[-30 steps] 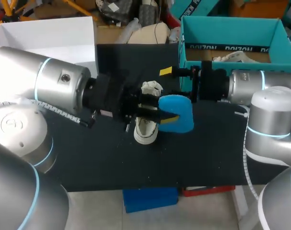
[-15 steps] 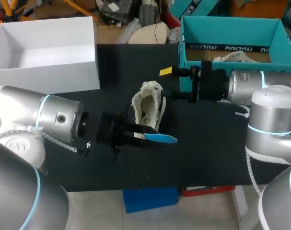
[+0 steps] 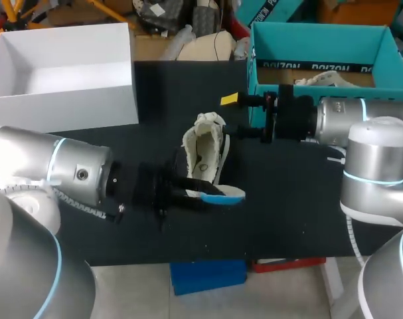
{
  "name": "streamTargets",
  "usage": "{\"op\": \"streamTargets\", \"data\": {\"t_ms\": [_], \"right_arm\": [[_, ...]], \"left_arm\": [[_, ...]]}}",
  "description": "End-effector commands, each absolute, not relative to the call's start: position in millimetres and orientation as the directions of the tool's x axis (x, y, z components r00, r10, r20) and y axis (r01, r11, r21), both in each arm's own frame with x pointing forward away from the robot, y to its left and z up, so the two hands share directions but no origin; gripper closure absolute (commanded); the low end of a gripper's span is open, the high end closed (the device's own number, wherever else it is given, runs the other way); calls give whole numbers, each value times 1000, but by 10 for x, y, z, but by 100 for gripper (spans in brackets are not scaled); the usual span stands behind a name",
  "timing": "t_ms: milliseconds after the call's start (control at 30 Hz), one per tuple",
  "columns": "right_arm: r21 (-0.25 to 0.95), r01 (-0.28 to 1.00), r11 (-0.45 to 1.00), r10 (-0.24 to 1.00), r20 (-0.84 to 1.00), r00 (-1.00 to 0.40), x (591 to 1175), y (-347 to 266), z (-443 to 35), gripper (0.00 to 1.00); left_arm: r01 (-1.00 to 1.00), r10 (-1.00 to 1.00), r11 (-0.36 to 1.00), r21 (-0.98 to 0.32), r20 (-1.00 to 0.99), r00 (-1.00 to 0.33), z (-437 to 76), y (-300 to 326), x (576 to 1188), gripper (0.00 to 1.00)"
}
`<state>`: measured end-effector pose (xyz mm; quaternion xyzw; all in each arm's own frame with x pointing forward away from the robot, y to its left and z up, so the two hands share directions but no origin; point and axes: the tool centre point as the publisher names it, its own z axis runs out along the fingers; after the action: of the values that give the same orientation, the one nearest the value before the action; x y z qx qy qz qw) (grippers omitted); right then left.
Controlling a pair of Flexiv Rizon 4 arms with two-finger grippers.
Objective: Take the shoe out of the shoebox, open the shoe tongue, remove and reinsert the insole, then place the shoe into the shoebox
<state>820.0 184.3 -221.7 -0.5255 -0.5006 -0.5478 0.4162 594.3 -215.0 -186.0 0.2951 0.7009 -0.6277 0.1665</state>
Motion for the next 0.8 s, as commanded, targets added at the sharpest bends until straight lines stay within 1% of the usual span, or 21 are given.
{"op": "streamTargets", "data": {"t_ms": [33,67,100,133,200,233,267,333,367,433,467,500,567,600,633,667,700,767,800], "right_arm": [[111,982,-155,72,992,-101,8199,1860,-2221,0],[111,982,-155,72,992,-101,8199,1860,-2221,0],[111,982,-155,72,992,-101,8199,1860,-2221,0],[111,982,-155,72,992,-101,8199,1860,-2221,0],[111,982,-155,72,992,-101,8199,1860,-2221,0],[111,982,-155,72,992,-101,8199,1860,-2221,0],[111,982,-155,72,992,-101,8199,1860,-2221,0],[111,982,-155,72,992,-101,8199,1860,-2221,0],[111,982,-155,72,992,-101,8199,1860,-2221,0],[111,982,-155,72,992,-101,8199,1860,-2221,0],[111,982,-155,72,992,-101,8199,1860,-2221,0],[111,982,-155,72,992,-101,8199,1860,-2221,0],[111,982,-155,72,992,-101,8199,1860,-2221,0],[111,982,-155,72,992,-101,8199,1860,-2221,0],[111,982,-155,72,992,-101,8199,1860,-2221,0],[111,982,-155,72,992,-101,8199,1860,-2221,0],[111,982,-155,72,992,-101,8199,1860,-2221,0],[111,982,-155,72,992,-101,8199,1860,-2221,0],[111,982,-155,72,992,-101,8199,1860,-2221,0]], "left_arm": [[802,105,22,-597,-796,-596,-2091,-2051,5713,100],[830,101,44,-555,-825,-557,-2150,-2031,5700,100],[836,89,29,-548,-831,-549,-2204,-2008,5714,100],[878,82,45,-476,-874,-478,-2253,-1984,5721,100],[899,60,31,-436,-897,-438,-2341,-1940,5775,100],[926,60,40,-375,-924,-376,-2383,-1931,5791,100],[926,39,19,-378,-925,-379,-2423,-1914,5813,100],[957,50,57,-284,-957,-287,-2521,-1898,5862,100],[961,52,62,-270,-961,-273,-2555,-1894,5891,100],[980,81,98,-174,-980,-182,-2619,-1887,5922,100],[982,78,105,-158,-983,-167,-2639,-1872,5946,100],[986,96,128,-103,-989,-116,-2662,-1865,5968,100],[987,94,141,-75,-992,-89,-2705,-1835,6025,100],[986,113,167,-21,-993,-40,-2730,-1825,6047,100],[984,114,179,-1,-993,-22,-2755,-1815,6066,100],[975,110,218,45,-994,22,-2762,-1790,6074,100],[958,139,253,132,-985,99,-2774,-1778,6040,100],[953,110,277,127,-989,99,-2753,-1748,6025,100],[949,133,282,144,-985,110,-2756,-1742,6033,100]]}}
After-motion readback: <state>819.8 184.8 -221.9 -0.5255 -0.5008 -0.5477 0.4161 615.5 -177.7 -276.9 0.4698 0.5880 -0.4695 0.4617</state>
